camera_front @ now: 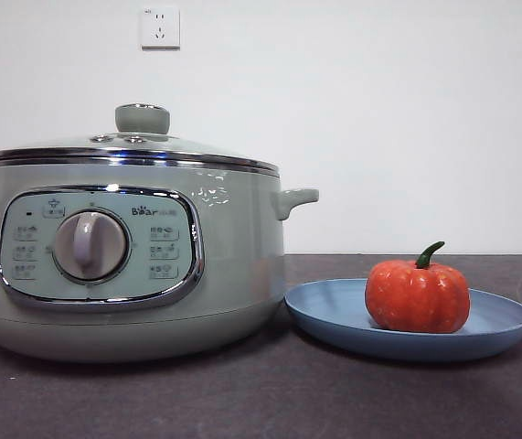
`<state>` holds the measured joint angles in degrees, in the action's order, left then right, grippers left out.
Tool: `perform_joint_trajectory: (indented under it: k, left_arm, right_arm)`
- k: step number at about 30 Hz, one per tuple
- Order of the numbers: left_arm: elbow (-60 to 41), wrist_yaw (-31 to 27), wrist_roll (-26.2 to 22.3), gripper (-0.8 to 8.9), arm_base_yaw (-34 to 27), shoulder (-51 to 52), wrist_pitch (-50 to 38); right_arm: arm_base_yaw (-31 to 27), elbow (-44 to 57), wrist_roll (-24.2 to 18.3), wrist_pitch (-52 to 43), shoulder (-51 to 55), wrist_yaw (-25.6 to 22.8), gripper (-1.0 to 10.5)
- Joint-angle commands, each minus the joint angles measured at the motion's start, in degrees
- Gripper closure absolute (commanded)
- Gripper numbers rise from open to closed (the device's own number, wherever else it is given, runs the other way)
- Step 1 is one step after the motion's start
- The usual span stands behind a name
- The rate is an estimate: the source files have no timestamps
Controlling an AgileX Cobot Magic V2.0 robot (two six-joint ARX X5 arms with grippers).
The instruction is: Take the pumpkin out from the steamer,put the pumpkin in the blue plate,close the lid
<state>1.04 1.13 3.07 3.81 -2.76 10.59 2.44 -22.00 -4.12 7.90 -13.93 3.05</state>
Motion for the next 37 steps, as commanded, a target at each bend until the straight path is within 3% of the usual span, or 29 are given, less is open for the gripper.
perform_joint_trajectory:
  k: [1,10,17,37]
  left_arm:
    - [-0.87,0.48,0.33,8.17,-0.13,0.17,-0.09]
    - [-0.87,0.46,0.33,8.17,-0.13,0.17,-0.09]
    - [-0.87,0.48,0.33,8.17,-0.13,0.17,-0.11]
    - [-0.87,0.48,0.33,8.17,-0.13,0.17,-0.13]
  right_arm:
    - [-2.56,6.99,0.79,-3.67,4.24,0.68,9.5]
    - [-3.87,19.10,4.74,-1.84,13.84,1.11,9.5]
    - [-2.80,21.59,7.13,-0.28,13.86,0.90,9.5]
    - [-0.77,21.55,7.21,2.45,13.55,-0.37,9.5]
